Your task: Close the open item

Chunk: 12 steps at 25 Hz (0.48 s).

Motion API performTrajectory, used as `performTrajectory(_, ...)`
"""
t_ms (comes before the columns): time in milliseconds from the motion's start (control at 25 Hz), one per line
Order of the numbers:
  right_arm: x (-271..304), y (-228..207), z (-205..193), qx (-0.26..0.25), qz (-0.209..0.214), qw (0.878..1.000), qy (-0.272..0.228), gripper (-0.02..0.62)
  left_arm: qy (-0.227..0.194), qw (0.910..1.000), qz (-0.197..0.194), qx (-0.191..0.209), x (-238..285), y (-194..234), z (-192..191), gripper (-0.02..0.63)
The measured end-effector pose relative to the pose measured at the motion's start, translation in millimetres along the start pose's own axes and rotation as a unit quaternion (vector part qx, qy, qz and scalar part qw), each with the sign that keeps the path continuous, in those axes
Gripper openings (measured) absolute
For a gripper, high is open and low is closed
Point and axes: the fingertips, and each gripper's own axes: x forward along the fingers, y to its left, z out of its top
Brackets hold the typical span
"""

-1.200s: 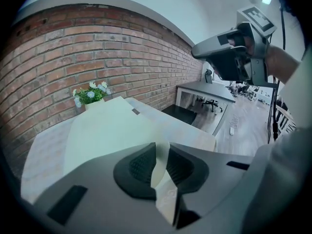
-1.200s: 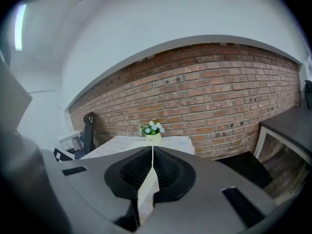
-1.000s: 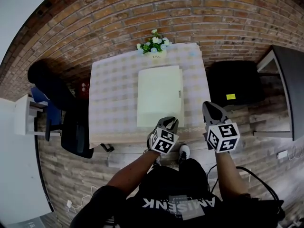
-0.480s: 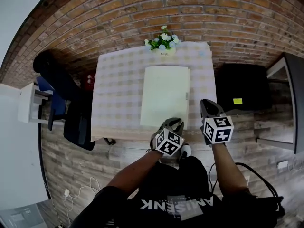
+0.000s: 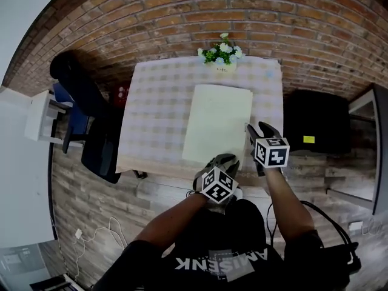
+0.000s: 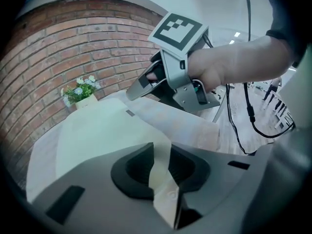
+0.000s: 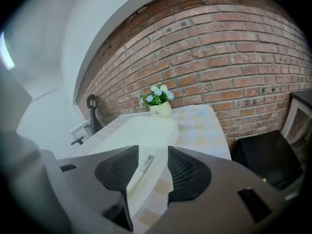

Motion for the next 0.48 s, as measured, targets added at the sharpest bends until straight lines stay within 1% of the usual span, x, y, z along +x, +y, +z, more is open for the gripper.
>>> performTrajectory(160,20,1,-8,-0.004,0.012,1.000,0.019,0.215,0.002,0.9999,0.006,0.010,3,-1,0,0.074)
performTrajectory(280,33,3,-15,-0.001,0.021,0.999,0.029,0.216,0.002,0.9999,0.008,0.009,2,0,0,0.077)
performTrajectory(360,41,2,-20,0.007,0.025,0.999,0.036,0.216,0.000,0.9999,0.008,0.007,2,1,0,0.077)
performTrajectory(480,45,-4,-26,0.031,0.027,0.998,0.041,0.218,-0.003,1.0000,0.004,-0.003,3,0,1,0.082)
